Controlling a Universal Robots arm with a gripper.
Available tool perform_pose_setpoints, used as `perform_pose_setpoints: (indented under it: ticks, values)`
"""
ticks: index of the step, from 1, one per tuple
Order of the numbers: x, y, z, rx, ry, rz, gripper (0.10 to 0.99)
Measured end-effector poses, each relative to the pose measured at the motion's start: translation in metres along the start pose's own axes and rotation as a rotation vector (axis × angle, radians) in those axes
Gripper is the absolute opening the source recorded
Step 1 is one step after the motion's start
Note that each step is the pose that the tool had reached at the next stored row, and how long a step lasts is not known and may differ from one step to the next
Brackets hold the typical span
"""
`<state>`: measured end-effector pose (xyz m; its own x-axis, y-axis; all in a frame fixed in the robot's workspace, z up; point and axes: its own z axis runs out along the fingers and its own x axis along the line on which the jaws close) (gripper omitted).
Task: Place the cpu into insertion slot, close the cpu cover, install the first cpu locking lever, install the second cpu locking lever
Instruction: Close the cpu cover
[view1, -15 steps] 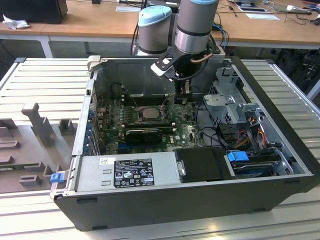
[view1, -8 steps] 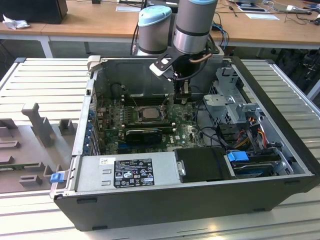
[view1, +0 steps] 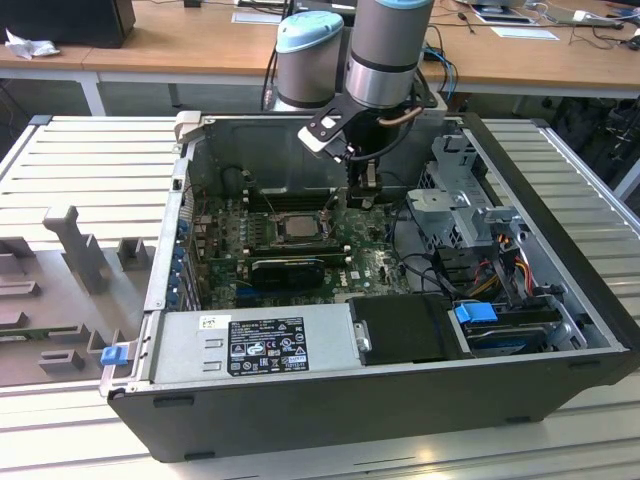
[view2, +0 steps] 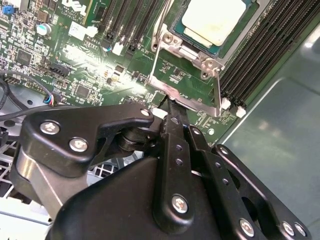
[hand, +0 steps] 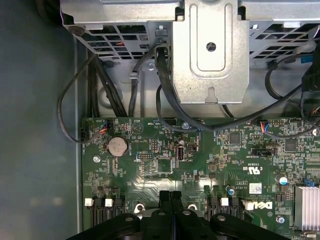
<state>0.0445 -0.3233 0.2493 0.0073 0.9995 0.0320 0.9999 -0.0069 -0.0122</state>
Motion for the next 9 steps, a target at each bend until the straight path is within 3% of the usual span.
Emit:
perform_pose_setpoints:
  ticks: [9]
  values:
    - [-0.0001,-0.0098,0.0001,0.000,0.0000,0.000,0.106]
